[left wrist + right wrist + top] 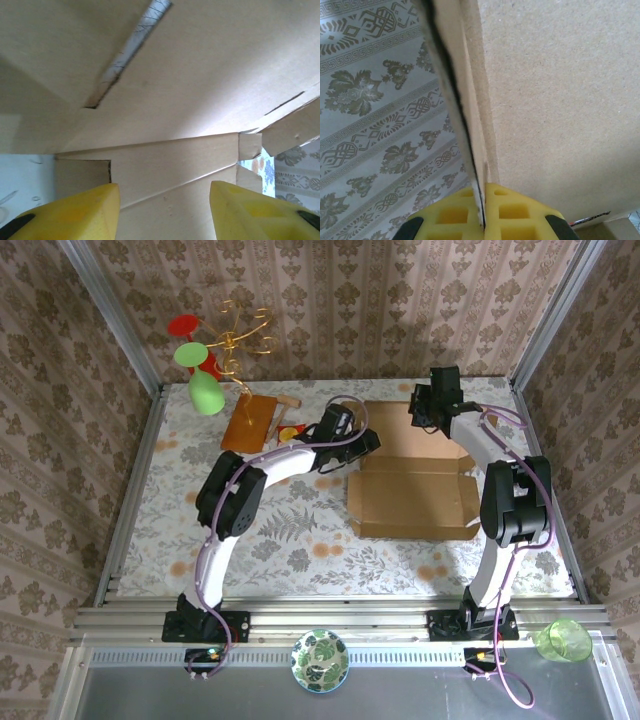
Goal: Fold the paper box
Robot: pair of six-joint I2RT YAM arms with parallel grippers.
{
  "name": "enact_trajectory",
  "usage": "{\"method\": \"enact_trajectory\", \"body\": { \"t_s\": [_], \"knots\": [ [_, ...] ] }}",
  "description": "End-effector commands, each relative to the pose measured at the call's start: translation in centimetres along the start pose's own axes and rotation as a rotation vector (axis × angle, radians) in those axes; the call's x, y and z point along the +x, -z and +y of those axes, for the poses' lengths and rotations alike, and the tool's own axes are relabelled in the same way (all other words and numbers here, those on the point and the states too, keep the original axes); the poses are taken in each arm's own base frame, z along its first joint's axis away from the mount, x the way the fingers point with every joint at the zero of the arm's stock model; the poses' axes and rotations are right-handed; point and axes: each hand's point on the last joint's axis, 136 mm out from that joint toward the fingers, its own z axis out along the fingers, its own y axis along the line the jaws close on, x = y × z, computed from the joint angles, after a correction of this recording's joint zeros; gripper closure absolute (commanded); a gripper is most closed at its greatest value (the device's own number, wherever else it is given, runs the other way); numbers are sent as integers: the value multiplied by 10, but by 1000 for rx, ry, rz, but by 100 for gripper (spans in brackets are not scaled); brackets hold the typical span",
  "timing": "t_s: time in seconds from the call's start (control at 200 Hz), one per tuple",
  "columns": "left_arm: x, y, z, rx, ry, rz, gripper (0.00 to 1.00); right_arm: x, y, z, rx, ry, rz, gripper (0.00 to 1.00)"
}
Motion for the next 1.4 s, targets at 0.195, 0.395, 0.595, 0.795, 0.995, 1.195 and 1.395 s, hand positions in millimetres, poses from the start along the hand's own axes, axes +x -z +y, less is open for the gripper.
{"method": "enact_trajectory", "body": {
  "t_s": [0.195, 0.395, 0.595, 0.795, 0.995, 1.195, 1.395],
  "knots": [
    [2, 11, -19, 8, -86, 24, 48, 7, 21, 16, -66, 25, 1, 100],
    [-23, 77, -51, 142, -156, -74, 43, 7, 28, 20, -126, 103, 9, 100],
    [-30, 148, -49, 199, -175, -134, 43, 8, 33, 19, -167, 155, 25, 100],
    [-42, 166, 7, 88, -147, -142, 59, 18, 37, 17, -179, 211, 76, 100],
    [-50, 131, 51, -42, -258, -60, 72, 19, 42, 7, -186, 257, 102, 100],
    [-63, 100, 61, -56, -341, -56, 74, 19, 44, 2, -210, 291, 144, 100],
    [-49, 83, 44, 85, -522, -28, 76, 15, 48, 0, -222, 331, 154, 100]
  ]
}}
